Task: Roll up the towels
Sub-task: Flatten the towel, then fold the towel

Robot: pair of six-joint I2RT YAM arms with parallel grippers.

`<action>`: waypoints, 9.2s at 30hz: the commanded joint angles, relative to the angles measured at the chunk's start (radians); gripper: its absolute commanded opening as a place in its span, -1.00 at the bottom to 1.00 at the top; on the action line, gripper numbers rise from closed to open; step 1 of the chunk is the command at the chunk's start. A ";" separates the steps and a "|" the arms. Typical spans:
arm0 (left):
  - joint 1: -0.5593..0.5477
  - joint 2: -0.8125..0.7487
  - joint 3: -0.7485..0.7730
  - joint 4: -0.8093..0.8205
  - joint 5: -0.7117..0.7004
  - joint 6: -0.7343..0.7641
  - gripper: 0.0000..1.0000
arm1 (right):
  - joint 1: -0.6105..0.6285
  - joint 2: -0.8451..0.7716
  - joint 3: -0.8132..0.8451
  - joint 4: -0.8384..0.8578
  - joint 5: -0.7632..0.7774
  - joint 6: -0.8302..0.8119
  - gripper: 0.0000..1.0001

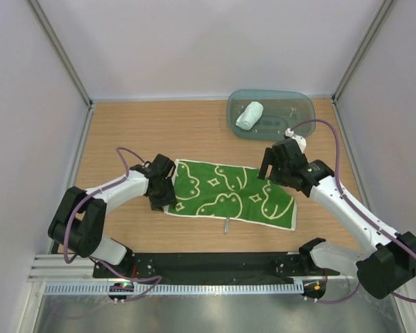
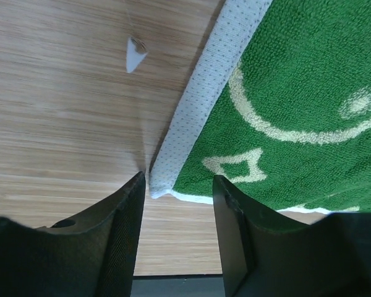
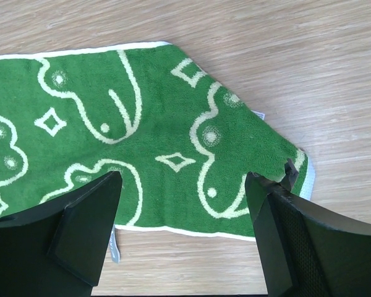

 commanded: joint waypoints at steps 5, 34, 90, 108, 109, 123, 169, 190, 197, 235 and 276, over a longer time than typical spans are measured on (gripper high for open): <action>-0.023 0.050 -0.007 0.039 -0.041 -0.050 -0.36 | -0.023 -0.013 -0.011 -0.007 -0.019 -0.036 0.76; 0.265 -0.150 -0.119 -0.019 -0.039 -0.071 -0.99 | 0.110 -0.097 -0.318 -0.070 -0.217 0.220 0.47; 0.265 -0.487 0.289 -0.366 0.001 0.074 -0.99 | 0.119 -0.134 0.145 -0.280 -0.066 0.137 -0.98; 0.296 0.031 0.959 -0.377 0.154 0.171 -0.99 | -0.256 0.407 0.789 -0.229 -0.404 -0.062 -0.97; 0.299 0.045 0.981 -0.384 0.153 0.172 -0.99 | -0.257 0.413 0.846 -0.241 -0.404 -0.070 -0.98; 0.314 -0.203 0.400 -0.326 0.135 0.131 -0.90 | -0.257 0.016 0.042 -0.087 -0.473 -0.020 -0.98; 0.314 -0.164 -0.135 -0.029 -0.067 -0.078 -0.01 | -0.258 0.038 -0.144 0.028 -0.421 -0.066 0.50; 0.240 -0.212 -0.188 -0.029 -0.062 -0.131 -0.26 | -0.257 0.084 -0.154 0.044 -0.402 -0.073 0.50; 0.239 -0.199 -0.186 -0.029 -0.099 -0.130 -0.41 | -0.257 0.084 -0.163 0.047 -0.402 -0.075 0.50; 0.239 -0.234 -0.120 -0.068 -0.064 -0.090 -0.99 | -0.255 0.120 -0.359 0.119 -0.353 0.080 -0.02; 0.268 -0.329 0.159 -0.322 -0.024 -0.041 -0.99 | -0.255 0.036 -0.073 -0.019 -0.382 0.085 -0.98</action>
